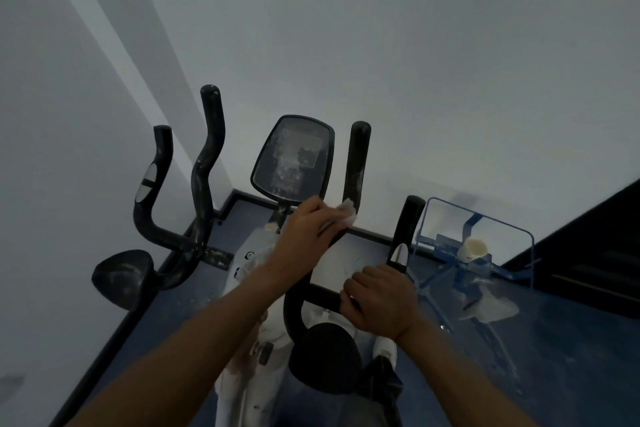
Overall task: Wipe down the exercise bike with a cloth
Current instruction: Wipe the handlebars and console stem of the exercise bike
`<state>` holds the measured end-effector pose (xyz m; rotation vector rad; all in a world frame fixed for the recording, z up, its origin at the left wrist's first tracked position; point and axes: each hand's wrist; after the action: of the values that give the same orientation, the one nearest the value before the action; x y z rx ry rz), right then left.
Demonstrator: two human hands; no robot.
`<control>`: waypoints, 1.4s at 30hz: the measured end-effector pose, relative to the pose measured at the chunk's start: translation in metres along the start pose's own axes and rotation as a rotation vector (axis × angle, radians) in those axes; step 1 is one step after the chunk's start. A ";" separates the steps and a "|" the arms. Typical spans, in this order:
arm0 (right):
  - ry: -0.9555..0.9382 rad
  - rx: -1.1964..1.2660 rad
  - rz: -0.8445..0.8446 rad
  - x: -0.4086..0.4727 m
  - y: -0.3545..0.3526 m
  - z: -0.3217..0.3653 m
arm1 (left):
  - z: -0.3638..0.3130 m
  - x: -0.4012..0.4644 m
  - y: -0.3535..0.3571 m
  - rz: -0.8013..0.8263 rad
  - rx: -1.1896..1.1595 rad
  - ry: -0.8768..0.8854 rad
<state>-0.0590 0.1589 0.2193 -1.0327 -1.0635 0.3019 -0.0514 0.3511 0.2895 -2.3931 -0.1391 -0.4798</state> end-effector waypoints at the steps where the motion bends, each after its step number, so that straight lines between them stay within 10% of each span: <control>1: 0.001 -0.002 0.007 0.000 0.000 0.000 | 0.004 -0.008 -0.004 0.005 -0.013 -0.029; 21: -0.008 -0.012 0.011 -0.003 0.004 -0.002 | 0.014 0.009 -0.005 0.050 -0.083 -0.248; 29: -0.022 -0.018 0.040 -0.003 0.003 -0.004 | -0.029 0.072 0.022 -0.217 -0.090 -0.111; 42: -0.022 -0.007 -0.007 -0.002 0.003 -0.003 | -0.011 0.026 0.006 -0.034 0.235 0.232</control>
<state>-0.0572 0.1576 0.2156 -1.0339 -1.0885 0.3054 -0.0293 0.3389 0.3030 -2.0923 -0.1252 -0.7126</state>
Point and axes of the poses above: each hand's wrist, its own x-axis towards the middle knuckle, its own y-axis out of the palm, z = x × y, and after that the axes turned 2 degrees about y, right-handed
